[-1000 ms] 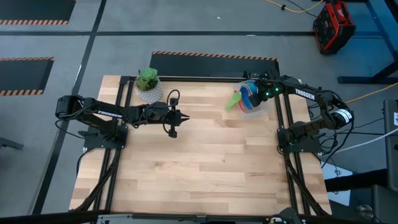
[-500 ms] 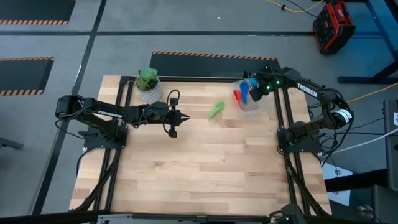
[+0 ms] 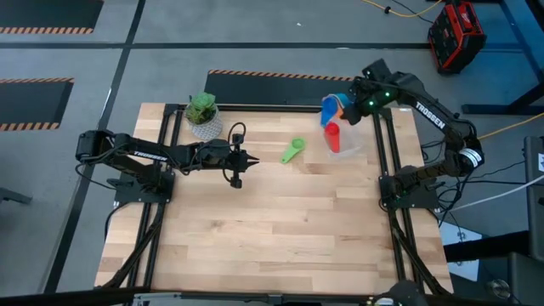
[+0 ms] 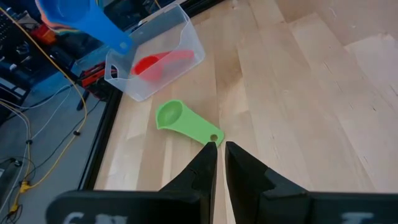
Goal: Nest measuring cups in basket
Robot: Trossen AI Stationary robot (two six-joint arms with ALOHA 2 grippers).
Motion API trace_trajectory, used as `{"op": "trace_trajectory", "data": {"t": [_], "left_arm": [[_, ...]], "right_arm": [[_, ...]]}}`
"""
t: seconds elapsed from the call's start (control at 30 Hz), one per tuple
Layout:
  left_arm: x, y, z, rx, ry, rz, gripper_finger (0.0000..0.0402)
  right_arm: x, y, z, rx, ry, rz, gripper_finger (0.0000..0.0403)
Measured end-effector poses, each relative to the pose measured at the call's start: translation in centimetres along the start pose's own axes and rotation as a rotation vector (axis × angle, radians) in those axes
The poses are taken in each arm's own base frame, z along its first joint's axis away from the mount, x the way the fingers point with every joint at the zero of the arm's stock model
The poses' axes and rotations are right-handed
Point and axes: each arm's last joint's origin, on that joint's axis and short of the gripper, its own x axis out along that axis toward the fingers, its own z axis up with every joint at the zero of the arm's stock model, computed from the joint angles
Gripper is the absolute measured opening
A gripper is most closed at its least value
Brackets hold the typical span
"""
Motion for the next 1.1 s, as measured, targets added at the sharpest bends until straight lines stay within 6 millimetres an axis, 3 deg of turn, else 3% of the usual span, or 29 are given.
{"op": "trace_trajectory", "data": {"t": [0.23,0.53,0.8,1.1], "left_arm": [[0.0,0.0,0.0,0.0,0.0,0.0,0.0027],[0.0,0.0,0.0,0.0,-0.003,-0.006,0.0027],[0.0,0.0,0.0,0.0,-0.003,-0.007,0.0027],[0.0,0.0,0.0,0.0,-0.003,-0.007,0.0027]], "right_arm": [[1.1,3.3,0.1,-0.008,0.045,0.214,0.0044],[5.5,6.4,-2.2,-0.026,0.174,0.395,0.0044],[10.7,7.1,-5.8,0.031,0.265,0.597,0.0044],[14.8,6.9,-10.8,0.111,0.343,0.669,0.0044]]}}
